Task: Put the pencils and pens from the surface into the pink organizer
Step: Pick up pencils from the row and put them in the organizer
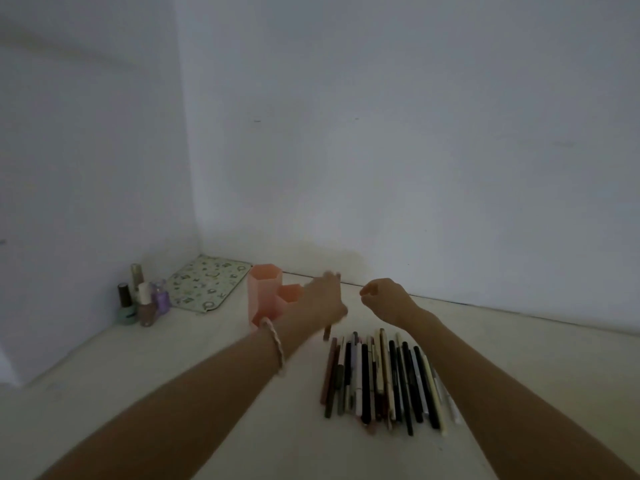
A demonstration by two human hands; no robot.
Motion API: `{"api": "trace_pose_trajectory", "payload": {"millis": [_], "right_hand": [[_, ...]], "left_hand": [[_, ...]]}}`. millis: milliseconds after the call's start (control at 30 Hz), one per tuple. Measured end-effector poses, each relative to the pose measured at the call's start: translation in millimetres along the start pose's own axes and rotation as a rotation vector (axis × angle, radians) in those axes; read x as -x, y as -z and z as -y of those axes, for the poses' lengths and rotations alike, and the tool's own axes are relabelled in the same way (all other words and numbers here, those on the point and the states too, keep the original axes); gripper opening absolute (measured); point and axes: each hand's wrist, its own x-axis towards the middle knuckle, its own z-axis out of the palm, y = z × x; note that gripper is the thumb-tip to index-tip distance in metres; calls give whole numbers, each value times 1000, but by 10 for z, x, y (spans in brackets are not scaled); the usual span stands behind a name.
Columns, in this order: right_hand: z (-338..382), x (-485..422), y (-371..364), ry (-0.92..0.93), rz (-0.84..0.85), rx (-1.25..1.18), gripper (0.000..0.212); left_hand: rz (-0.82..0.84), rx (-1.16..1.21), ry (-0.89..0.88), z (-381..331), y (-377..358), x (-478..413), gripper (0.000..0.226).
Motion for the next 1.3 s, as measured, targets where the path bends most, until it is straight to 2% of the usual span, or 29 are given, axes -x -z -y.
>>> {"api": "trace_pose_trajectory", "payload": {"millis": [133,233,467,633,767,833,900,1000,1067,1133,1200,1300], "right_hand": [[83,-50,-191,-112,93,194,17],[77,-69,-406,-162,119,299,19],[94,-84,-673,-124,62,361,27],[128,-147,-669,-169,79,155,30],[278,-280,-202,-162,19,-264,32],[391,-303,63,-137,-82,-478,30],[501,-312,248,-116,-250,-685,23],[692,-294,331,-70,-455,-923,9],[810,-259,310,-13,-547,-984,8],[920,-231,247,56,-611,-979,5],[1026,-222,162,128,-664,-948,4],[1193,-243,-5,245,-709,-884,3]], "left_hand": [[-132,347,-74,48,583,-160,72],[-223,435,-107,164,692,-135,86],[-309,474,-102,337,590,-122,76],[-439,546,-178,422,681,-118,64],[-760,617,-151,613,982,-162,55],[-869,601,-110,753,1110,-211,53],[-879,504,-78,861,1128,-253,53],[-767,361,-83,1003,939,-287,52],[-623,337,-59,1089,769,-278,47],[-514,215,-28,1189,652,-263,30],[-534,55,-14,1264,628,-238,23],[-764,198,49,1271,766,-188,29]]}}
